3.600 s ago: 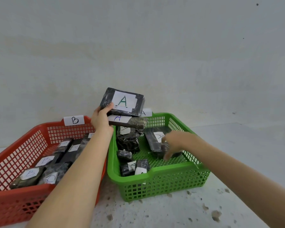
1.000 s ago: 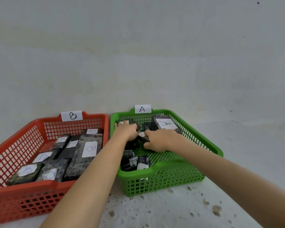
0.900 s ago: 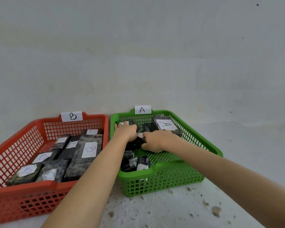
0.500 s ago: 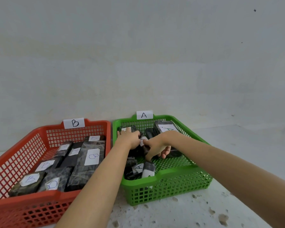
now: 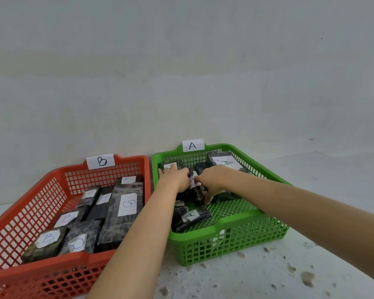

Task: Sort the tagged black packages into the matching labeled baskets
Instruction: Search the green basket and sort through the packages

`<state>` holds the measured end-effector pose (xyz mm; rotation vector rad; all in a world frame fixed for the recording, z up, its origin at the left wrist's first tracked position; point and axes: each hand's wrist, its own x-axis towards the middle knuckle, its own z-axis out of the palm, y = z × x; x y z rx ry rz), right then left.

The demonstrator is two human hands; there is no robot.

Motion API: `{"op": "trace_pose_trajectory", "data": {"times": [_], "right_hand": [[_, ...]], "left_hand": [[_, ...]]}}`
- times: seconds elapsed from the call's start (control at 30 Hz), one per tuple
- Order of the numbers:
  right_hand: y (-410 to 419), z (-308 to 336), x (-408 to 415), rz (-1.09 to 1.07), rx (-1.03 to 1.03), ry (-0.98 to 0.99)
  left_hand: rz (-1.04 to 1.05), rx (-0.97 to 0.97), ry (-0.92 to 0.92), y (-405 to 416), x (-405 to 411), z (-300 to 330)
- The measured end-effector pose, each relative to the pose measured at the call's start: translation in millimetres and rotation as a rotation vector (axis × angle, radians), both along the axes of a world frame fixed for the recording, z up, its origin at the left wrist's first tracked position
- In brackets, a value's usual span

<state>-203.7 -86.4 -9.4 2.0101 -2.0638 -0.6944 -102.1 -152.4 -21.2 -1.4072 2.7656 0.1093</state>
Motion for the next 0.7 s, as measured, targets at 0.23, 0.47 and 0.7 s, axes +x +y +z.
{"op": "trace_pose_trajectory", "data": {"times": [0.23,0.47,0.7], "right_hand": [[-3,-5,8,0.049,-0.038,0.215],[28,32,-22,-0.127,-0.340,0.079],[17,28,-51,-0.232,-0.118,0.180]], "left_hand": [[-0.016,0.002,-0.008,1,1,2],[-0.128,-0.014,-0.074,-2,-1,-5],[-0.098,0.038,-0.087,0,1,-5]]}}
